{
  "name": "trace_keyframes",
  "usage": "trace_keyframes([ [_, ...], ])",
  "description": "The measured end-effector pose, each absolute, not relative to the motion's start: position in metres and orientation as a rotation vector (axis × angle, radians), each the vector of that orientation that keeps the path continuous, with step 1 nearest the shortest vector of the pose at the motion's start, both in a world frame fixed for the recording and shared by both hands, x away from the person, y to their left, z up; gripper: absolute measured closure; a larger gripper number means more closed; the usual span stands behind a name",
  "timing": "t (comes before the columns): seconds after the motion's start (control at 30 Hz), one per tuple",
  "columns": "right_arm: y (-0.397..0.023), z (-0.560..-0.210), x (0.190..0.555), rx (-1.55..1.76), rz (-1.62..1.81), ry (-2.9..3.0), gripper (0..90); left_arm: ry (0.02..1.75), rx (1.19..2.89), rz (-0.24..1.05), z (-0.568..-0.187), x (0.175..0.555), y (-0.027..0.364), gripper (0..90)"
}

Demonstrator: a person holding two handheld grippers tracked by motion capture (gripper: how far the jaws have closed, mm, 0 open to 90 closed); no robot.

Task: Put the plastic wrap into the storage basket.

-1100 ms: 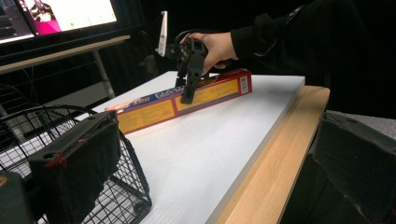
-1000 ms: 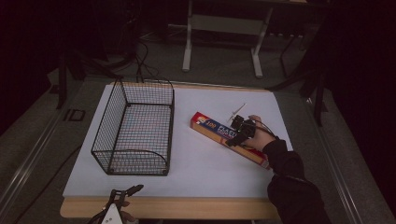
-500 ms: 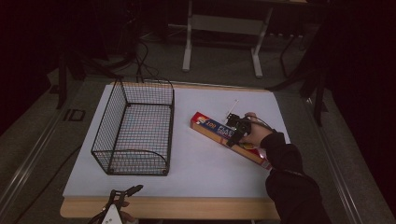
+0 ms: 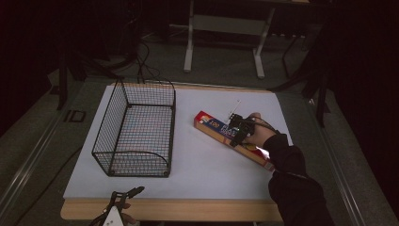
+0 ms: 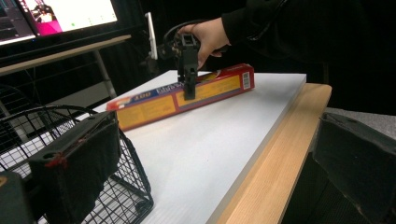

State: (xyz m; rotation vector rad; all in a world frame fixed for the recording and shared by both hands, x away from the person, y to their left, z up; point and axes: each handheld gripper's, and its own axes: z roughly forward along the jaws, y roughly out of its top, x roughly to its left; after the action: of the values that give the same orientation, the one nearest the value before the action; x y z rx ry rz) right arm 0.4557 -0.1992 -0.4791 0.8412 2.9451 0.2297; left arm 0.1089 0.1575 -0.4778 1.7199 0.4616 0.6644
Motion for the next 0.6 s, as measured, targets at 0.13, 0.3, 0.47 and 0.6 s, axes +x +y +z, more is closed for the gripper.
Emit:
trace_keyframes([
  [0.13,-0.207,-0.468,0.457,0.921,0.28,2.899,40.2,0.463,1.72,0.662,-0.478,0.109,0.157,1.4],
  [0.3,-0.215,-0.454,0.457,1.042,0.36,2.83,40.2,0.463,1.722,0.665,-0.478,0.109,0.157,1.4],
  [0.47,-0.219,-0.443,0.454,1.111,0.453,2.768,40.1,0.464,1.724,0.665,-0.478,0.11,0.157,1.5],
  [0.6,-0.217,-0.431,0.452,1.159,0.525,2.728,40.2,0.463,1.725,0.667,-0.478,0.11,0.157,1.5],
])
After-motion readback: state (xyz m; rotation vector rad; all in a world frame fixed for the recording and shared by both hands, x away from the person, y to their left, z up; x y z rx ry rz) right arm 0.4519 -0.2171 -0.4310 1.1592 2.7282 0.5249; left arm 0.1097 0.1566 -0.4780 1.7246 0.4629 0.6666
